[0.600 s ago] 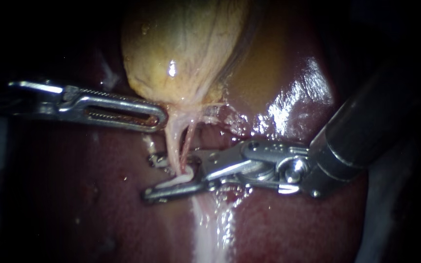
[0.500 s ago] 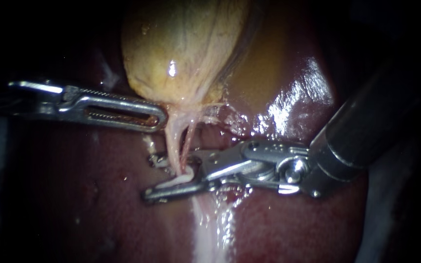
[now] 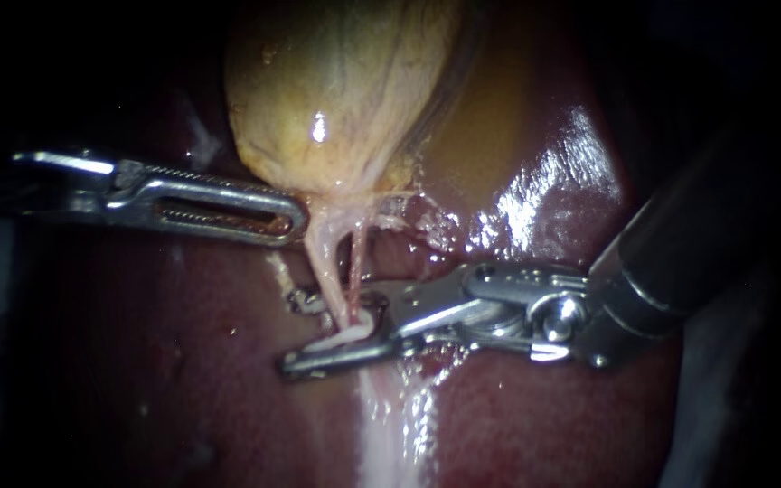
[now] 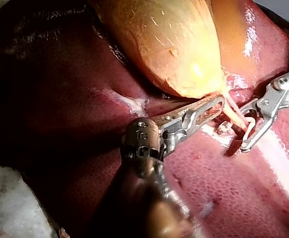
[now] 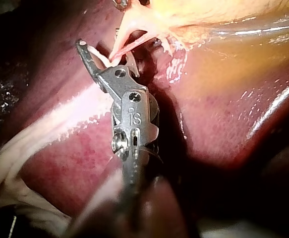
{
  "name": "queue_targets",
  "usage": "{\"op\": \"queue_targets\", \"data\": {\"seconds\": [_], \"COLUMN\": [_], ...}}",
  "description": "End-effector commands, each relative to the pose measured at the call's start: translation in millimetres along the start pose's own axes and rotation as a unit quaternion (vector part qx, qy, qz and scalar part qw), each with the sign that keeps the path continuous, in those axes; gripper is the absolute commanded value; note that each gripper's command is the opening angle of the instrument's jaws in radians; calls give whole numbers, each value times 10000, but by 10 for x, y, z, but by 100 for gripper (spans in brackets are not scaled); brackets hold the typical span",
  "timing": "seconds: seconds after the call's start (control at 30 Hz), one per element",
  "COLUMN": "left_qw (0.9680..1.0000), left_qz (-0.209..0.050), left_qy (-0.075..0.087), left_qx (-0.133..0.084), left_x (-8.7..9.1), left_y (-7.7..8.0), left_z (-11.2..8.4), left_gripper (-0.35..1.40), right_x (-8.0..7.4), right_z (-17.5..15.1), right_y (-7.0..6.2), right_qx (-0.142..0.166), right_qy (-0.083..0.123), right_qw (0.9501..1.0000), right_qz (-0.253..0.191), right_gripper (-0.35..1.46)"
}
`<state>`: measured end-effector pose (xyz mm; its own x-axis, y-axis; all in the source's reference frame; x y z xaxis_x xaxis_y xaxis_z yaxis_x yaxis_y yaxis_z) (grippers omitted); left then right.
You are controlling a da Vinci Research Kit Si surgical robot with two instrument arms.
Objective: Clipping first clip left tube
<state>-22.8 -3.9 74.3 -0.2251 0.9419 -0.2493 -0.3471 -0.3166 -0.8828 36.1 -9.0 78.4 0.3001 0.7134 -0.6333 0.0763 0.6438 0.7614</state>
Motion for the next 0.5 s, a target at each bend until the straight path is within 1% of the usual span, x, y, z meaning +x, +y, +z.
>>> {"op": "queue_targets", "data": {"seconds": [0.03, 0.33, 0.5], "left_qw": [10000, 10000, 10000], "left_qz": [1, 1, 2], "left_qy": [-1, -2, -2], "left_qx": [-2, -3, -4], "left_x": [0, 0, -1], "left_y": [0, 1, 1], "left_z": [0, -1, -2], "left_gripper": [-35, -35, -35], "right_x": [0, -3, 0], "right_z": [-3, -17, -32], "right_y": [0, 0, 2], "right_qx": [9, 16, -28], "right_qy": [-2, -3, 16], "right_qw": [10000, 10000, 10000], "right_qz": [-2, -2, 15], "right_gripper": [45, 44, 44]}}
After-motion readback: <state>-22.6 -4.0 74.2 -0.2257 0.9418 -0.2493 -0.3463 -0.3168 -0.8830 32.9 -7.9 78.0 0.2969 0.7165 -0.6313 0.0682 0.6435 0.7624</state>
